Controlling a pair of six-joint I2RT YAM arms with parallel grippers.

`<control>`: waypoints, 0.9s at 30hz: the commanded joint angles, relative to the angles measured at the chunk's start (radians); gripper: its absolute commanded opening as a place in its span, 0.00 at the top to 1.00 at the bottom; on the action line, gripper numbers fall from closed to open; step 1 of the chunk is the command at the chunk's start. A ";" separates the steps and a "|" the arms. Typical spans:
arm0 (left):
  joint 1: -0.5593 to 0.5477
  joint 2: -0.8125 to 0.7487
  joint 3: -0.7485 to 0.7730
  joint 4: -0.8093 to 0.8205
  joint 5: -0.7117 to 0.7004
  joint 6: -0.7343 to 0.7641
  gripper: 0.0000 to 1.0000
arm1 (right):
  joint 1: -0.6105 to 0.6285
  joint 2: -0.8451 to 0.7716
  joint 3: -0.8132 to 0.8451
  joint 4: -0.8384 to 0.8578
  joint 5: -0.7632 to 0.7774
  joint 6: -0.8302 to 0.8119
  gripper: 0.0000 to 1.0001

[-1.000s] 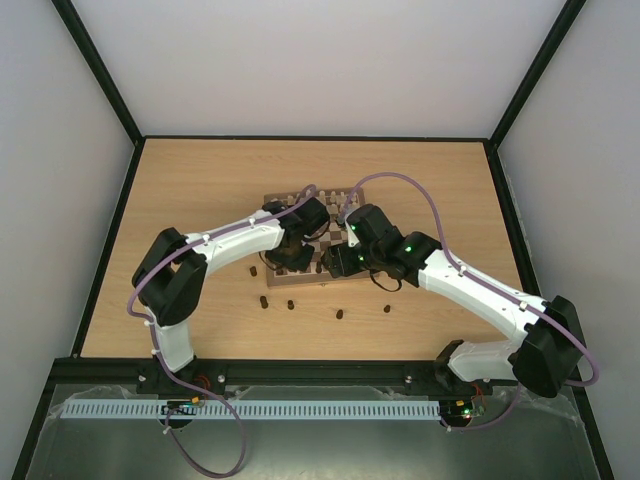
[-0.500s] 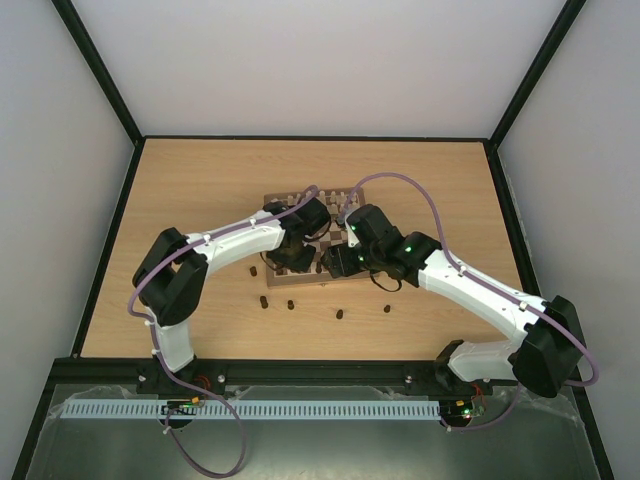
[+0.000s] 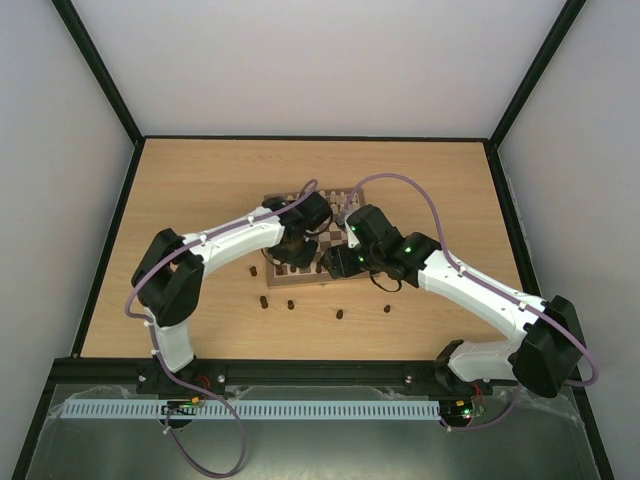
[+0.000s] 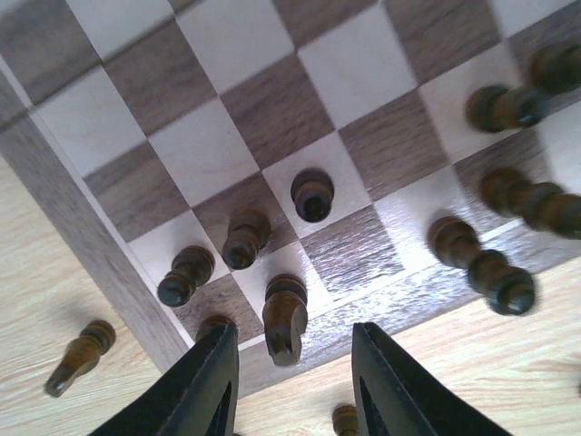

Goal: Set up the chess pieces on the board
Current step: Place the chess piece on the chessboard, then pick up the chess piece at the center of the board.

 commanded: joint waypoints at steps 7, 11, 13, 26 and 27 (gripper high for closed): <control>-0.031 -0.230 0.098 -0.045 -0.046 -0.029 0.49 | -0.005 0.003 -0.016 -0.004 0.005 -0.008 0.07; -0.031 -0.384 -0.016 0.039 -0.047 -0.047 0.35 | -0.005 0.015 -0.009 -0.010 0.021 -0.010 0.01; -0.031 -0.465 -0.095 0.097 -0.046 -0.060 0.27 | -0.004 0.024 -0.007 -0.016 0.035 -0.010 0.01; -0.031 -0.865 -0.453 0.298 -0.151 -0.182 0.01 | 0.210 0.192 0.082 -0.053 0.107 0.016 0.21; -0.030 -0.880 -0.460 0.296 -0.163 -0.187 0.01 | 0.229 0.213 0.087 -0.048 0.116 0.024 0.25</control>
